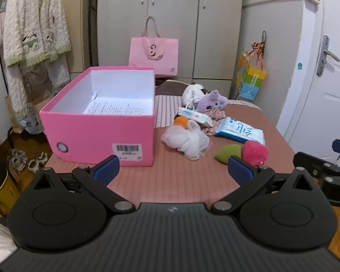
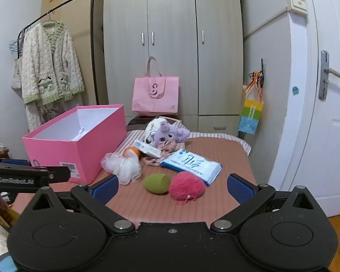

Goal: Organize soft objects
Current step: 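Move both grippers toward the green sponge and pink pompom on the table, then close the left gripper on the green sponge while the right gripper closes on the pink pompom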

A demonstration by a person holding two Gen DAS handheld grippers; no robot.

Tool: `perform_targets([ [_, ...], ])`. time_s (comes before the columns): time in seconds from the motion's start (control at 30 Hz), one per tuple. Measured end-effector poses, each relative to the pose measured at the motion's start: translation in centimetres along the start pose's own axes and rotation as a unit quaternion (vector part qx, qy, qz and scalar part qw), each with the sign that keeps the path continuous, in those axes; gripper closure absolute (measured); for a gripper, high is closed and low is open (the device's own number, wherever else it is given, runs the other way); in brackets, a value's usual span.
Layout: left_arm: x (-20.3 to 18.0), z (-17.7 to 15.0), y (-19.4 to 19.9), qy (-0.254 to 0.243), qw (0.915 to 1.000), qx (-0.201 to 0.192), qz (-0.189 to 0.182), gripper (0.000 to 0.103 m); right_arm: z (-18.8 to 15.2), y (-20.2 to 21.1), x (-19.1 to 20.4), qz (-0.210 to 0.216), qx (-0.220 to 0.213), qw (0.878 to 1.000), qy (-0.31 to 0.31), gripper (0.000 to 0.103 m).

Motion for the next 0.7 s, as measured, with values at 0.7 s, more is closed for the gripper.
perform_targets([
  [0.7, -3.9, 0.4, -9.8, 0.004, 0.9925, 0.021, -0.121, 0.007, -3.3, -8.0, -5.3, 0.08, -0.021, 0.996, 0.008, 0.003],
])
Point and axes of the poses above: each gripper's, at about its wrist camera, not at the fingertips, and y roughly against the way its jaws point, x to its left, z to its top, the point moved 1 cm from there along -y, roughly the way its jaws point, and after that the axes turned 7 degrees about y, right-handed, at the moved point
